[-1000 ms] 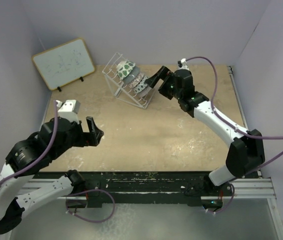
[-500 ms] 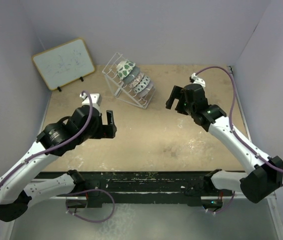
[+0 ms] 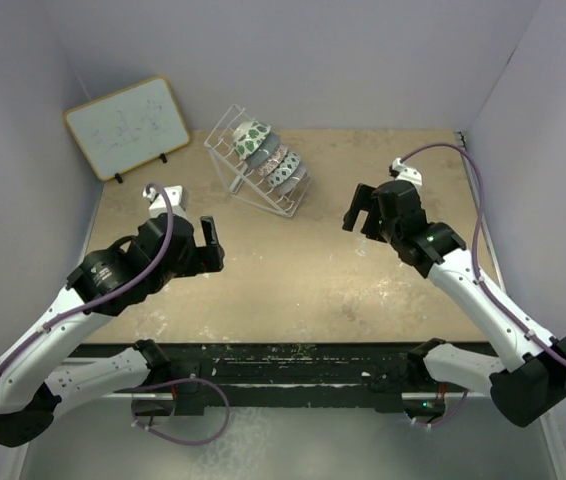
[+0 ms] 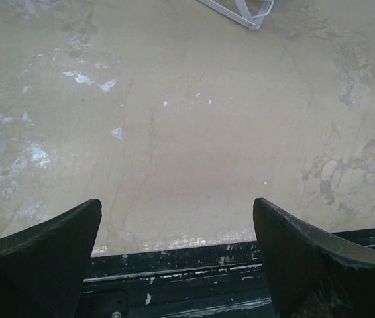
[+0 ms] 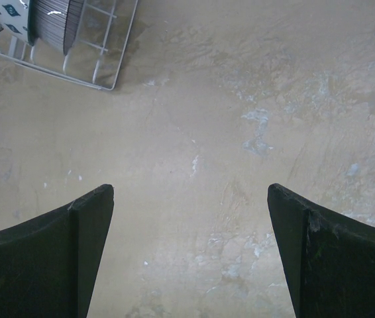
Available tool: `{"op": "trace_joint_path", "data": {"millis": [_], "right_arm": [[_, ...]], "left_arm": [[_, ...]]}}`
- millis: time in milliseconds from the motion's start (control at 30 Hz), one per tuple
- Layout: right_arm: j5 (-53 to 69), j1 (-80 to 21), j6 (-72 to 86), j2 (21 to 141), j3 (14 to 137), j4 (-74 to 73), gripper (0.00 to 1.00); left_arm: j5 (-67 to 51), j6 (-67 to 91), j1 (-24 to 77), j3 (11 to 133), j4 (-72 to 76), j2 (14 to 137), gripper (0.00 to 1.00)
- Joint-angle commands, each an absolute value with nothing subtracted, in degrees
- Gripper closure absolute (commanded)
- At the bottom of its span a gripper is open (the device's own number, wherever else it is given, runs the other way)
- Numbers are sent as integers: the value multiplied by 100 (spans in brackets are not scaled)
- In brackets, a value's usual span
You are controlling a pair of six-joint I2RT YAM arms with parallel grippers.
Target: Load the bowls into the dish rack
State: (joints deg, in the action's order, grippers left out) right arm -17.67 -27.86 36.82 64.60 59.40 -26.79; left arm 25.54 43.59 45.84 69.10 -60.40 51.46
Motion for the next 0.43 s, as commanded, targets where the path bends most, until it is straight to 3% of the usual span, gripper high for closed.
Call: {"op": "trace_joint_path", "data": {"millis": [0, 400], "right_arm": [[-1963, -2785, 3634, 6255, 5857, -2638, 0], [-2065, -2786, 3617, 6280, 5818, -2663, 0]], "left_arm": [[2753, 4516, 4605, 6926, -6053, 5135, 1], [2775, 4429, 4605, 6898, -6029, 5276, 1]]}}
